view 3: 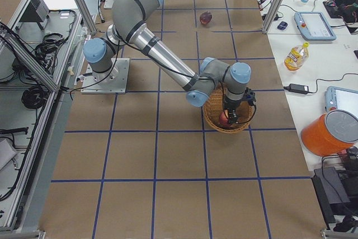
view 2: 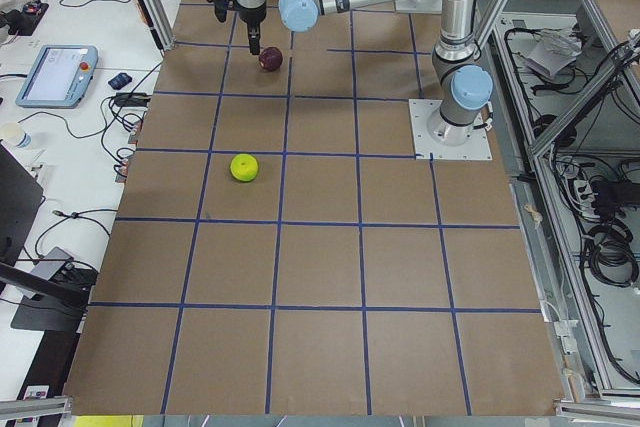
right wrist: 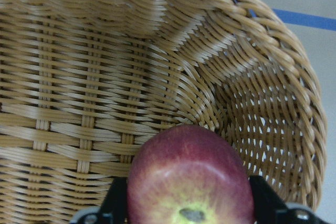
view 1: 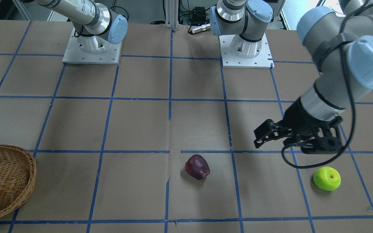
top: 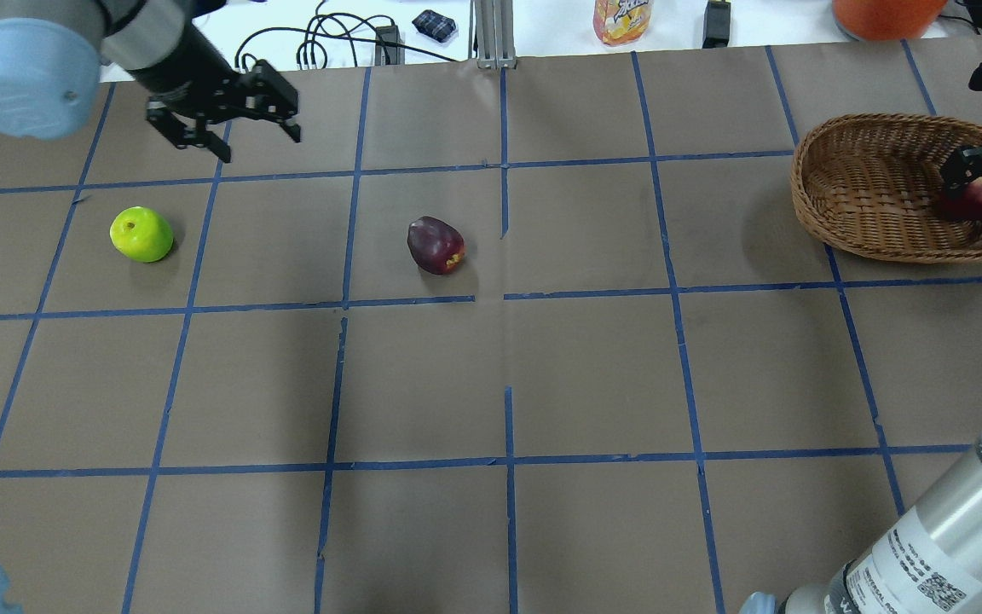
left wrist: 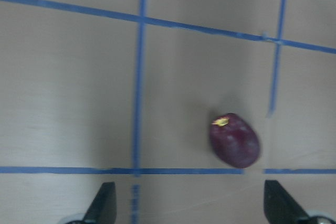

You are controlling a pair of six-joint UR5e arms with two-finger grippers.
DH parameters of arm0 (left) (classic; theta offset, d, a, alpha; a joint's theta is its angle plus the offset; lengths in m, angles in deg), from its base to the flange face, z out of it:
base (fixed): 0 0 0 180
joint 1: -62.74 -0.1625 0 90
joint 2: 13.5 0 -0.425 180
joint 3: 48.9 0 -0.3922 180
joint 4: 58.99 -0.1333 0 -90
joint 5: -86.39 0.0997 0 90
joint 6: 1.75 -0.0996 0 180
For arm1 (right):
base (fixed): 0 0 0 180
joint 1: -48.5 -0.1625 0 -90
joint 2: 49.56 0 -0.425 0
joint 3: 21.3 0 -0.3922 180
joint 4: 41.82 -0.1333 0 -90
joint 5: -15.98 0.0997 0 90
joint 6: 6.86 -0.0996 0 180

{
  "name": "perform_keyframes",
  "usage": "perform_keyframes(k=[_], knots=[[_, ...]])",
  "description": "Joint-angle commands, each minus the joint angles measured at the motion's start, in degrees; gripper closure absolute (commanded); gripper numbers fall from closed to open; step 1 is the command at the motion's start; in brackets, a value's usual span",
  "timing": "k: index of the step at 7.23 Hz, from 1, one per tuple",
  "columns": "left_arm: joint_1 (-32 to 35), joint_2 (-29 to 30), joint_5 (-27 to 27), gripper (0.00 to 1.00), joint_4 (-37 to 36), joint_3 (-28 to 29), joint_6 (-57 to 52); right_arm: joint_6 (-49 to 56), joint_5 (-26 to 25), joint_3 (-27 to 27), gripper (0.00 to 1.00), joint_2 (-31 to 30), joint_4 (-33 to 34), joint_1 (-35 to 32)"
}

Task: Put all apples into basket
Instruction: 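Grasp the dark apple with the right gripper while left grasps the green apple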

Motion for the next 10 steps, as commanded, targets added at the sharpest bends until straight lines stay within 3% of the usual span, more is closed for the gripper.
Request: perform_keyframes(k=[1,3,5,6,8,9,10], knots=[[-13.01,2.85,5.08,0.0,-0.28,1.3,-19.83,0.05,-0.1,0.01,0.0,-1.79,-1.9,-0.09],[-14.63,8.8,8.79,0.0,-11.21,0.79,-32.08,-0.65,3.66,0.01,0.0,-9.06,-12.68,-4.45],[-16.39,15.49,8.29,0.0,-16.36,0.17,-34.85,-2.85,8.4,0.01,0.0,-12.09,-17.55,-15.84],[-16.3,17.09,8.28,0.0,-19.16,0.16,-34.24,-5.81,10.61,0.01,0.0,-12.09,-17.21,-21.56],[-16.3,17.98,8.02,0.0,-19.1,-0.8,-30.99,-23.05,10.72,0.36,0.0,-11.48,-16.85,-33.17],[-16.3,18.5,8.02,0.0,-18.49,-1.24,-27.59,-25.59,10.89,0.28,0.0,-10.52,-16.07,-36.27],[-16.3,19.38,8.1,0.0,-19.09,-2.29,-26.86,-26.23,12.63,0.19,0.0,-8.94,-10.49,-40.39]])
